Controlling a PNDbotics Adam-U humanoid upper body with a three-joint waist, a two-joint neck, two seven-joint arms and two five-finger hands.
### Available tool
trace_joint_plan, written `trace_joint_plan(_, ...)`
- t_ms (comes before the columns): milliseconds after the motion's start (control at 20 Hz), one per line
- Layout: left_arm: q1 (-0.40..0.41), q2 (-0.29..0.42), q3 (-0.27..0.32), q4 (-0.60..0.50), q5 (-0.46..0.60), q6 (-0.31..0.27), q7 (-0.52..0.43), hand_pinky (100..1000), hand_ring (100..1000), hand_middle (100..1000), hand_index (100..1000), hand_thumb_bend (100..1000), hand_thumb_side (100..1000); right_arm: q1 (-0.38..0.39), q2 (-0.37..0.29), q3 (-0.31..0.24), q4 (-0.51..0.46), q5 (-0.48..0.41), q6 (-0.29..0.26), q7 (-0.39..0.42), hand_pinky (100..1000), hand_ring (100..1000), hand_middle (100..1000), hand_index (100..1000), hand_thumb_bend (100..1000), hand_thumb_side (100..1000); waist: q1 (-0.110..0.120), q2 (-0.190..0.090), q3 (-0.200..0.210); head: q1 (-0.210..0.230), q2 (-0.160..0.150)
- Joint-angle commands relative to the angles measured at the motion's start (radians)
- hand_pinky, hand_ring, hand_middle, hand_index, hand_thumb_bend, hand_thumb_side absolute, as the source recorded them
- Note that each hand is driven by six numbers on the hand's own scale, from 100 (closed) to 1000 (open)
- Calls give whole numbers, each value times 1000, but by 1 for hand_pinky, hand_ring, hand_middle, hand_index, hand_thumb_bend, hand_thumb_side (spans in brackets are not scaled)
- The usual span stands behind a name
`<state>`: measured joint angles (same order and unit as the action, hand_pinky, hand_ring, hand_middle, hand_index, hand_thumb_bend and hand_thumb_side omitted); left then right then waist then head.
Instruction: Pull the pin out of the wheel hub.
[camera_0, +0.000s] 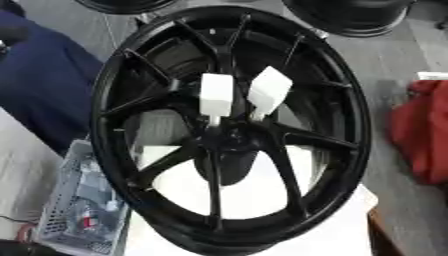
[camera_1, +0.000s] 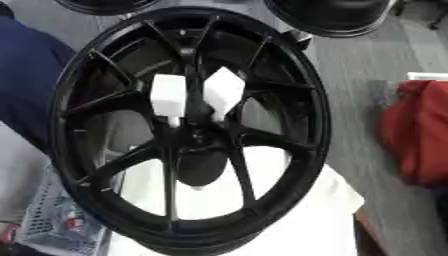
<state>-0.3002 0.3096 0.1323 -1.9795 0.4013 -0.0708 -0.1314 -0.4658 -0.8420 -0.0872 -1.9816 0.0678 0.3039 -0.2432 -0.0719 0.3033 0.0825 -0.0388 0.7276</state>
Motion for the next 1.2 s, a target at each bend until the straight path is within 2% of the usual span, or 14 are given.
trace_joint_plan(50, -6, 27, -3, -20, -7, -5, -4, 815, 601, 727, 886, 152, 827, -35, -116, 7, -18, 3, 25, 68, 824, 777, 685, 833, 100, 431, -1, -11, 1, -5, -3)
trace_joint_plan(300, -6, 34, -5, -20, -11, -6, -6, 815, 600, 727, 886, 152, 828, -106, -227, 43, -18, 3, 33, 179, 836, 804, 717, 832, 100, 383, -9, -4, 5, -7, -11)
trace_joint_plan(500, -8, 39, -6, -20, -16, -9, -6, 815, 599, 727, 887, 152, 830, -179, -279, 76, -8, 17, 31, 288, 845, 823, 737, 829, 100, 317, -15, 4, 7, -15, -8)
trace_joint_plan(850, -6, 47, -10, -20, -27, -11, -11, 815, 598, 728, 887, 151, 834, -301, -304, 165, 7, 88, 2, 509, 859, 861, 776, 825, 100, 206, -23, 16, 7, -34, -22)
trace_joint_plan(1200, -7, 56, -12, -20, -32, -13, -15, 818, 599, 730, 888, 151, 834, -412, -290, 257, -14, 144, -30, 685, 863, 874, 786, 820, 100, 172, -34, 24, 10, -38, -39)
